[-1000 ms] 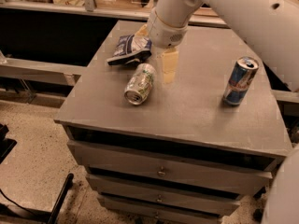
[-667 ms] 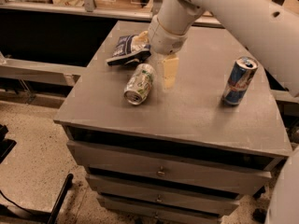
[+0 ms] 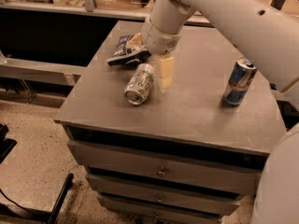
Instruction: Pick 7up can
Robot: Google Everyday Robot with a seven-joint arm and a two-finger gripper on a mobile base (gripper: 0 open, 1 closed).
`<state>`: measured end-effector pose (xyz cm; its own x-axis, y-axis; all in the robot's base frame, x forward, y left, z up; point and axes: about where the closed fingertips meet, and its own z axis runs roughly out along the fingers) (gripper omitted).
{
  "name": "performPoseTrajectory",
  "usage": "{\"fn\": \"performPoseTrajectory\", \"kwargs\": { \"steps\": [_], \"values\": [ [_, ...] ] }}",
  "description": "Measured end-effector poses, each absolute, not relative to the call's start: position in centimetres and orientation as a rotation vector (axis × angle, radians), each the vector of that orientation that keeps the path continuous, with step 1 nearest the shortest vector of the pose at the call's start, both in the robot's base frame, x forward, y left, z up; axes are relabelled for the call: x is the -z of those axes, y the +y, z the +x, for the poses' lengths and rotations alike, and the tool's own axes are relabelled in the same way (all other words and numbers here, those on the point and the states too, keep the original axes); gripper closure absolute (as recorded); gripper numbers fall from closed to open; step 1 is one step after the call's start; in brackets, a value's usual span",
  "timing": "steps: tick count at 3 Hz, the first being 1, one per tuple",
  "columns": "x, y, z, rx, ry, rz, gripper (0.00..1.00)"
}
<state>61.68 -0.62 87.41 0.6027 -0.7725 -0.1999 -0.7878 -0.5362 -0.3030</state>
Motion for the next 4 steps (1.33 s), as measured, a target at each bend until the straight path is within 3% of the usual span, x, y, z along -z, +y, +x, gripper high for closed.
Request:
{"fn": "performPoseTrajectory", "kwargs": {
  "steps": [2,3,4],
  "values": [
    [-83.5,2.2,60.0,0.058,0.774,-2.946,0.00],
    [-83.2,2.1,60.3,0.077,0.706,-2.968,0.16],
    [-83.0,2.3,60.5,0.082,0.709,-2.960,0.39]
  ]
}}
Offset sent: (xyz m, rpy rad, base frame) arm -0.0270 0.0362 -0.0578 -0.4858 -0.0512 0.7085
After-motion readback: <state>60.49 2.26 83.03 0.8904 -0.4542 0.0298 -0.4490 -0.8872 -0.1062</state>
